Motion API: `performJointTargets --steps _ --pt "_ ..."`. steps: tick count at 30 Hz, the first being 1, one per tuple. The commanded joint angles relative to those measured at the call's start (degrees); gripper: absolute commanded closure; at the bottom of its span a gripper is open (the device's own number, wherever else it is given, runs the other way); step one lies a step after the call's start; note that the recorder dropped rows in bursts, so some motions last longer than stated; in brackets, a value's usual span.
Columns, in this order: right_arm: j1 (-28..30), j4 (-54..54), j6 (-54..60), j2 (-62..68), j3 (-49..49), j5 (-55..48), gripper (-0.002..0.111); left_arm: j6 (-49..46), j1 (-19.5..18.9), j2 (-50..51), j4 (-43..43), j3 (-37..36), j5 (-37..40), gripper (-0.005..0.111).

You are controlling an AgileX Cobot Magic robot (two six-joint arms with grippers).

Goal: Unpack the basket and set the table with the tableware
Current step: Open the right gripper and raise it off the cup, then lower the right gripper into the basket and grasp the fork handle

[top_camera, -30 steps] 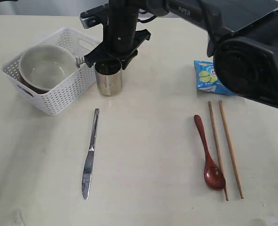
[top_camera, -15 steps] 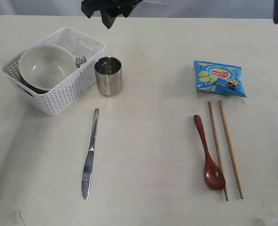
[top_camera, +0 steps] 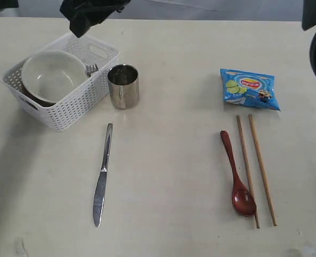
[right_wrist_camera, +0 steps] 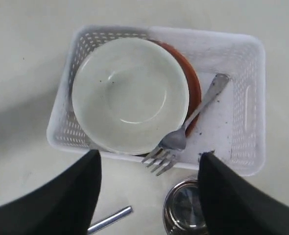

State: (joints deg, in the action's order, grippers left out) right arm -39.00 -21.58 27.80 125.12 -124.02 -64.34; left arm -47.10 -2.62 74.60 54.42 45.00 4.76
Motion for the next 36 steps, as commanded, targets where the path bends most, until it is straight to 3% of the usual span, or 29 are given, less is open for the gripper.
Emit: performJointTargets --steps 1,17,31,36 --pt "-0.5 -0.5 5.5 3.1 0.1 -2.7 0.052 -0.2 -0.2 2.8 0.1 1.5 0.3 0.084" --pt "-2.0 7.1 34.8 6.1 0.1 -2.8 0.052 -2.6 -0.2 3.3 -0.2 1.5 0.0 0.082" --pt "-3.4 7.1 40.8 8.2 0.1 4.2 0.053 -2.6 -0.2 3.3 -0.1 1.5 -1.2 0.082" --pt "-3.8 7.1 41.1 8.2 0.1 4.3 0.066 -2.6 -0.2 3.3 -0.1 1.5 -1.4 0.082"
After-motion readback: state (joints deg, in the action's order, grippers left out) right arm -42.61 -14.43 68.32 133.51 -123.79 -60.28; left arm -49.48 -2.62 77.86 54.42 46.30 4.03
